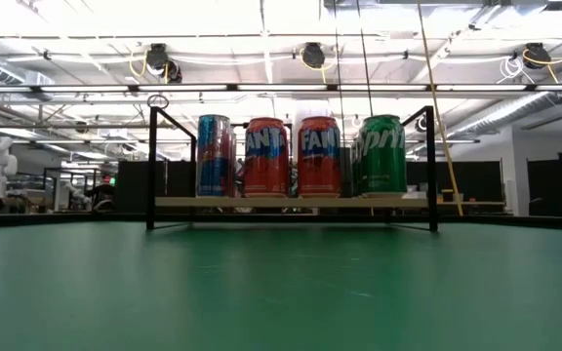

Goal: Place canned beverage on shelf
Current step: Return to Home Position

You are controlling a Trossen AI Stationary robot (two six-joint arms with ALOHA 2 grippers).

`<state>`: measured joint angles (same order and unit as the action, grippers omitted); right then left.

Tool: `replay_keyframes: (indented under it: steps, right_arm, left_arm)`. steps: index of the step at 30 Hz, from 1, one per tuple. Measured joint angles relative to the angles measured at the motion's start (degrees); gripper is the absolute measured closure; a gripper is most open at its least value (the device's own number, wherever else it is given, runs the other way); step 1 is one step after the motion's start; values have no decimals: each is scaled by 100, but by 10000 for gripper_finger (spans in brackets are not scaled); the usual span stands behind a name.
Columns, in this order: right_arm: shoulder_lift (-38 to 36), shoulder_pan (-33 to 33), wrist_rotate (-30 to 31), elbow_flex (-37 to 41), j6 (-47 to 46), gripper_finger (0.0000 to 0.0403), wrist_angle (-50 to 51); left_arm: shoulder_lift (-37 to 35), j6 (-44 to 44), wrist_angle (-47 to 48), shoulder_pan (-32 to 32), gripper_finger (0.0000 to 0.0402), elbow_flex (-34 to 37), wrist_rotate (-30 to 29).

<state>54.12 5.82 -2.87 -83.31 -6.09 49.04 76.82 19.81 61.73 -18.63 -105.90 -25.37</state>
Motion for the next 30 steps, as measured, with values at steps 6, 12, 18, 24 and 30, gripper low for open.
replay_keyframes:
  steps: [6,12,18,24,30]
  right_arm:
    - [-433,0,-14,66,415,403,-175]
    - [-554,0,-93,75,398,403,623]
    - [-563,1,-455,81,1105,403,568]
    - [-1186,0,-464,828,1520,403,-382]
    - [-1951,0,-463,2585,1455,403,-2209]
  left_arm:
    - [-407,-631,314,69,386,1,-274]
    - [-457,-677,257,65,386,86,-223]
    - [-526,-681,-126,60,386,714,-165]
    - [-1208,-462,-1443,-49,387,2345,-126]
    - [-2313,-514,-3140,-170,400,4321,-124]
